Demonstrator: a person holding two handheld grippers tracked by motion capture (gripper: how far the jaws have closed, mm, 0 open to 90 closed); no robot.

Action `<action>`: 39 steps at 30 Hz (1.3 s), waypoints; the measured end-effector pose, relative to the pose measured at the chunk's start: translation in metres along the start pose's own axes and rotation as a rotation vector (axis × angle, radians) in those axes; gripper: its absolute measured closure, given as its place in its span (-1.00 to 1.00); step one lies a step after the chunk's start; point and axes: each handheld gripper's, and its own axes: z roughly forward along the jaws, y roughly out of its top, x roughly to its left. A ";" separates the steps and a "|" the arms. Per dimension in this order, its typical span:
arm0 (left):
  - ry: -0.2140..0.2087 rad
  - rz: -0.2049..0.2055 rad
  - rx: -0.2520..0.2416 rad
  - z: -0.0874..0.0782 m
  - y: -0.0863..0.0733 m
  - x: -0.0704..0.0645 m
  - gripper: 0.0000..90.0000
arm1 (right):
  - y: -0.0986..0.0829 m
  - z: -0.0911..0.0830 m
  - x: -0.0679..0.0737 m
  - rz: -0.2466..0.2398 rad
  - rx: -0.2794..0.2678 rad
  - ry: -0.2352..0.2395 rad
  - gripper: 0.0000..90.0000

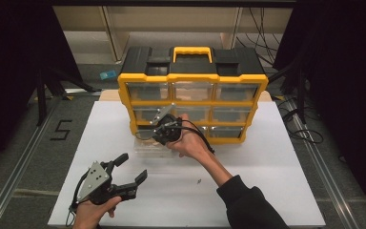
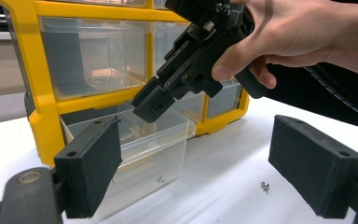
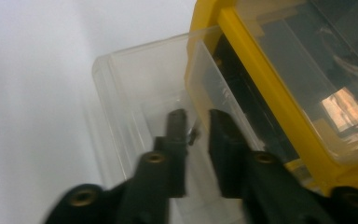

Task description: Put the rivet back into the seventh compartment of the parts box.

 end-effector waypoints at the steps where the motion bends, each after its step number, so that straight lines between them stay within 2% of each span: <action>1: 0.000 0.000 0.001 0.000 0.000 0.000 -0.63 | 0.000 -0.004 0.000 -0.016 -0.022 0.001 0.50; 3: 0.000 0.002 0.001 0.000 0.000 0.000 -0.63 | 0.001 -0.007 -0.001 -0.030 -0.028 -0.004 0.45; 4: 0.000 0.003 0.001 0.000 0.000 0.000 -0.63 | 0.000 -0.016 0.001 -0.032 -0.040 -0.022 0.30; 5: -0.001 0.009 0.002 0.000 0.000 0.001 -0.63 | 0.000 -0.016 0.001 -0.032 -0.040 -0.022 0.30; 9: 0.001 0.001 0.003 0.000 0.000 -0.001 -0.63 | -0.009 -0.038 0.003 -0.039 -0.074 -0.041 0.09; 11: 0.003 0.002 0.004 0.001 0.000 0.000 -0.63 | -0.023 -0.052 0.004 -0.034 -0.083 -0.047 -0.01; 14: 0.004 0.002 0.003 0.000 0.000 0.000 -0.63 | -0.033 -0.057 0.004 -0.037 -0.071 -0.034 -0.05; 15: 0.005 0.002 0.004 0.000 -0.001 0.000 -0.63 | -0.046 -0.064 0.004 -0.023 -0.062 -0.033 -0.09; 17: 0.007 0.004 0.011 0.000 -0.001 0.000 -0.63 | -0.057 -0.067 0.005 -0.021 -0.065 -0.034 -0.11; 19: 0.007 0.002 0.010 0.001 0.000 0.000 -0.63 | -0.070 -0.068 0.006 -0.032 -0.045 -0.017 -0.14; 20: 0.004 0.002 0.005 0.001 0.000 -0.001 -0.63 | -0.070 -0.068 0.006 -0.032 -0.045 -0.017 -0.14; 22: 0.002 0.002 0.001 0.000 0.000 -0.001 -0.63 | -0.085 -0.068 0.009 -0.055 -0.006 0.002 -0.19; 25: 0.004 0.001 0.004 0.001 0.000 0.000 -0.63 | -0.094 -0.069 0.009 -0.052 0.012 0.008 -0.20; 28: 0.003 0.001 0.002 0.001 0.000 -0.001 -0.63 | -0.101 -0.069 0.008 -0.049 0.025 0.025 -0.23; 30: 0.003 0.000 0.002 0.001 0.000 -0.001 -0.63 | -0.102 -0.069 0.009 -0.041 0.029 0.020 -0.23; 35: 0.001 0.000 0.001 0.001 0.000 -0.001 -0.63 | -0.109 -0.066 0.013 -0.059 0.055 0.043 -0.25; 39: 0.001 0.000 0.002 0.001 0.000 -0.001 -0.63 | -0.117 -0.059 0.018 -0.101 0.103 0.064 -0.23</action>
